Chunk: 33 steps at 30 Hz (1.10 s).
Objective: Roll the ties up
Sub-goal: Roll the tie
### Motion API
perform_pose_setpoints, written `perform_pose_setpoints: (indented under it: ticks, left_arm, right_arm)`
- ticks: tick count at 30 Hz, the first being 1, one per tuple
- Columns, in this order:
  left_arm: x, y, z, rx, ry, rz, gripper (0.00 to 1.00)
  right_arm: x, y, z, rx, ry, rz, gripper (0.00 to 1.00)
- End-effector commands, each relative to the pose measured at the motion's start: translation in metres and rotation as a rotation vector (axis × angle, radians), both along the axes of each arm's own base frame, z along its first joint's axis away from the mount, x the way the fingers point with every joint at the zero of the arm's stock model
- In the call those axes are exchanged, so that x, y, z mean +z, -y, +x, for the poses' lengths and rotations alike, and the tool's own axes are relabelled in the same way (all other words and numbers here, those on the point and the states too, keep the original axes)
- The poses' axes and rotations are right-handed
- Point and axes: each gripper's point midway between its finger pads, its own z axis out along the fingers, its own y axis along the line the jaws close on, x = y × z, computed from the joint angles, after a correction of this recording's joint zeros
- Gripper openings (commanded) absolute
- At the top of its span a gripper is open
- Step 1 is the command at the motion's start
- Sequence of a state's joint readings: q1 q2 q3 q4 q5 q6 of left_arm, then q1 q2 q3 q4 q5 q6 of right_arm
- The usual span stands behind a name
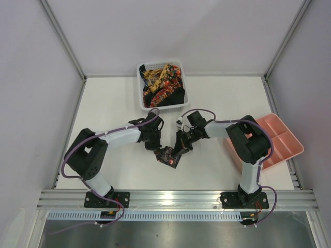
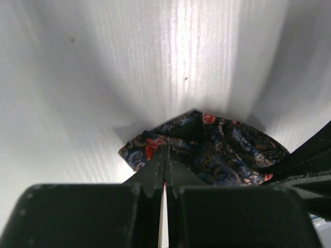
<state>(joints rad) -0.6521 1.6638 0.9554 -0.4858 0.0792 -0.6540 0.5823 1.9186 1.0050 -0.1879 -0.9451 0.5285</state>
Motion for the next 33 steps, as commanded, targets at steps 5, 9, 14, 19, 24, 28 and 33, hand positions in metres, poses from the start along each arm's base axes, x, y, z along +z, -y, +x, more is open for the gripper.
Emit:
perform_pose_setpoints:
  ticks: [5,9,14,19,24,28,33]
  left_arm:
    - [0.052,-0.002,0.018,0.026,0.139,-0.022,0.01]
    - [0.073,0.016,0.018,-0.032,0.186,-0.14,0.01]
    - [0.079,0.027,0.012,-0.065,0.176,-0.216,0.01]
    - [0.085,0.036,0.01,-0.082,0.171,-0.268,0.01]
    - [0.088,0.047,0.006,-0.108,0.15,-0.325,0.01]
    - [0.088,0.053,0.003,-0.125,0.137,-0.35,0.01]
    - [0.086,0.062,-0.003,-0.153,0.1,-0.391,0.01]
  right_arm:
    - [-0.021,0.003,0.009,0.01,0.04,-0.086,0.0]
    - [-0.014,0.0,0.014,0.004,0.047,-0.092,0.01]
    - [0.025,-0.004,0.024,-0.033,0.094,-0.071,0.17]
    - [0.062,-0.001,0.037,-0.092,0.153,-0.073,0.28]
    - [0.077,0.024,0.044,-0.18,0.191,-0.172,0.43]
    - [0.082,0.046,0.039,-0.24,0.221,-0.236,0.65]
    - [0.059,0.068,0.022,-0.341,0.235,-0.277,1.0]
